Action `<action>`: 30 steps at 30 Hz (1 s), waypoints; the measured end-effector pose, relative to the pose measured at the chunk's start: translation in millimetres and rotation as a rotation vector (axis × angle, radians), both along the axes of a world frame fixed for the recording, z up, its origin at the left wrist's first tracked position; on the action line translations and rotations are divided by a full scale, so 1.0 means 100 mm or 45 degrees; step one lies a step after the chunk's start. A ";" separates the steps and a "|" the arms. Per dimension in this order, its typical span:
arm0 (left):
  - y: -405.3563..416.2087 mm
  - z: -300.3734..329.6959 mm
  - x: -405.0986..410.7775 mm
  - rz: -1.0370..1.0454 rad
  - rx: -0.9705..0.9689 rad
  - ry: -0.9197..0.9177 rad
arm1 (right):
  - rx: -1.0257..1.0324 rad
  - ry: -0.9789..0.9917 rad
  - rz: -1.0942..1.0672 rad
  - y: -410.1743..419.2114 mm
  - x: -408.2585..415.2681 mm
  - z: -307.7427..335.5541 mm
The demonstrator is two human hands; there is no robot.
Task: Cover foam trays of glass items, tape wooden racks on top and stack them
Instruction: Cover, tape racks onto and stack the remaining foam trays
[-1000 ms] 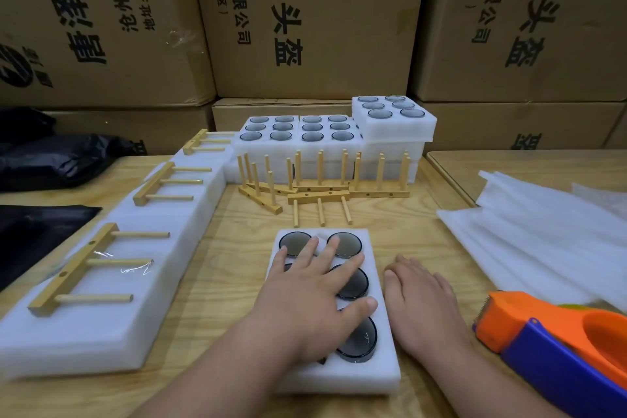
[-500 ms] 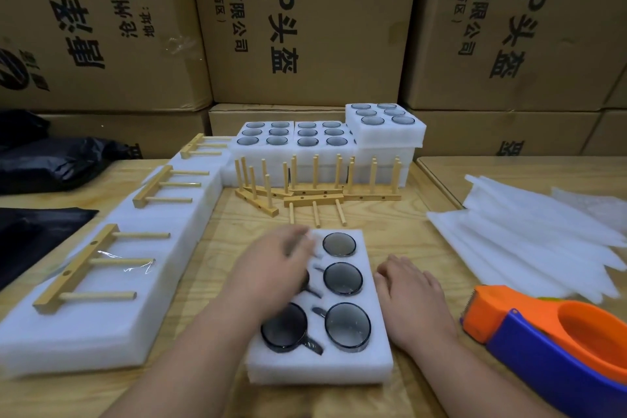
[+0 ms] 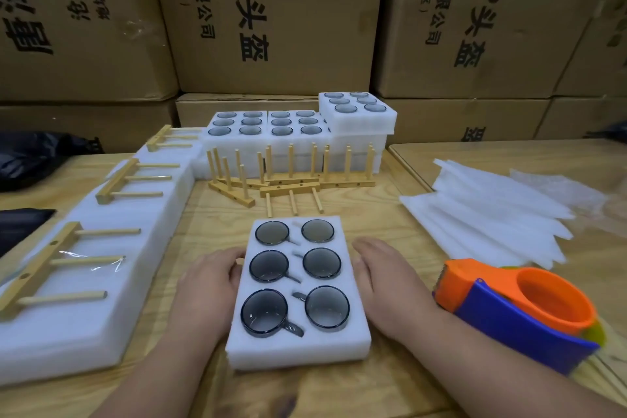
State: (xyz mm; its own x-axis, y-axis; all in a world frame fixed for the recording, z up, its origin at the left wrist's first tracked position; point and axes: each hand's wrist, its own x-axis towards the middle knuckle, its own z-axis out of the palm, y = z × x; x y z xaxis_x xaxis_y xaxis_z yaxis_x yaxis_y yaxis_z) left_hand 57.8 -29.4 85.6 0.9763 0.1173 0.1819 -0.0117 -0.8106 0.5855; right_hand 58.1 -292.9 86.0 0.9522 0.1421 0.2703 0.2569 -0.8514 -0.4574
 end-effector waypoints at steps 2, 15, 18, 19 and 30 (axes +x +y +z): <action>0.00 -0.01 0.01 0.011 -0.003 -0.012 | -0.050 -0.122 0.064 -0.06 0.02 0.22; 0.01 -0.03 0.04 0.082 0.015 -0.032 | -0.444 0.372 -0.794 -1.93 0.99 1.07; 0.01 -0.03 0.05 0.090 0.019 -0.037 | -0.462 0.583 -0.696 -2.05 0.92 0.94; 0.01 -0.03 0.05 0.092 0.016 -0.037 | -0.491 0.617 -0.680 -2.05 0.89 0.92; 0.03 -0.08 0.08 0.085 -0.027 -0.093 | -0.604 0.143 -0.917 -1.81 0.81 1.21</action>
State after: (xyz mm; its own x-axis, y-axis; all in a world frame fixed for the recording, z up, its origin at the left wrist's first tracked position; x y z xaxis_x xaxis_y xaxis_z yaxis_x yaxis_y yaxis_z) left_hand 66.0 -26.6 77.5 0.9504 0.1859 0.2494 -0.0017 -0.7986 0.6019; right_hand 138.6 -473.9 207.4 0.8714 -0.4312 0.2341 -0.4428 -0.8966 -0.0031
